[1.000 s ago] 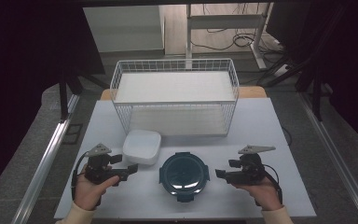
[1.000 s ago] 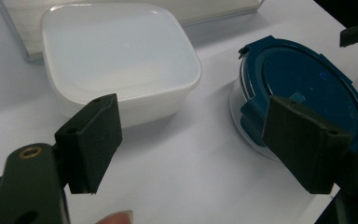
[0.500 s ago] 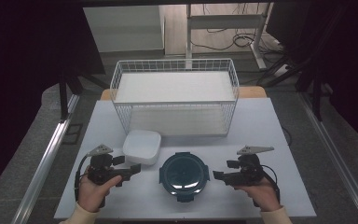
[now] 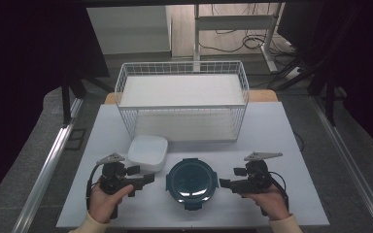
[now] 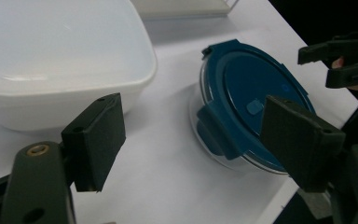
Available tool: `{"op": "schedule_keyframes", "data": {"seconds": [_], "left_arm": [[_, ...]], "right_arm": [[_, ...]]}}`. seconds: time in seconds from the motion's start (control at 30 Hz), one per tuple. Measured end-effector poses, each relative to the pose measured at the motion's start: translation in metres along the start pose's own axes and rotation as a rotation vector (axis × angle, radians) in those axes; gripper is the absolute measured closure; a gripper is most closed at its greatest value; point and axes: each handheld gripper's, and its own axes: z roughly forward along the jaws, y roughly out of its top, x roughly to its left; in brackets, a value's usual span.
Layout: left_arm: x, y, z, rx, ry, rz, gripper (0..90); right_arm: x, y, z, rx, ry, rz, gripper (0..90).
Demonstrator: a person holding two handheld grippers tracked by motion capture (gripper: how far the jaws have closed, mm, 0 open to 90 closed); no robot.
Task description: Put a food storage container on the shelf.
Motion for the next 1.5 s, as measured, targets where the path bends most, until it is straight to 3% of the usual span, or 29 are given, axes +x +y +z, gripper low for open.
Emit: {"op": "schedule_keyframes", "data": {"seconds": [0.03,0.13,0.33,0.7,1.37,1.5], "left_arm": [[0.0,0.0,0.0,0.0,0.0,0.0,22.0],[-0.003,-0.003,0.009,0.018,-0.079,-0.07,19.7],[-0.009,-0.008,0.024,0.038,-0.108,-0.118,16.2],[-0.01,-0.013,0.046,0.057,-0.186,-0.204,14.3],[-0.005,-0.02,0.082,0.126,-0.288,-0.279,19.5],[-0.004,-0.021,0.084,0.135,-0.271,-0.278,23.6]], "right_arm": [[0.0,0.0,0.0,0.0,0.0,0.0,17.9],[0.001,0.001,0.001,0.001,0.006,0.001,17.4],[0.003,0.002,0.006,-0.005,0.033,0.024,16.6],[0.011,0.003,0.023,0.01,0.093,0.088,13.2],[0.016,-0.002,0.056,0.061,0.175,0.237,12.2],[0.015,-0.003,0.059,0.07,0.172,0.251,16.1]]}}
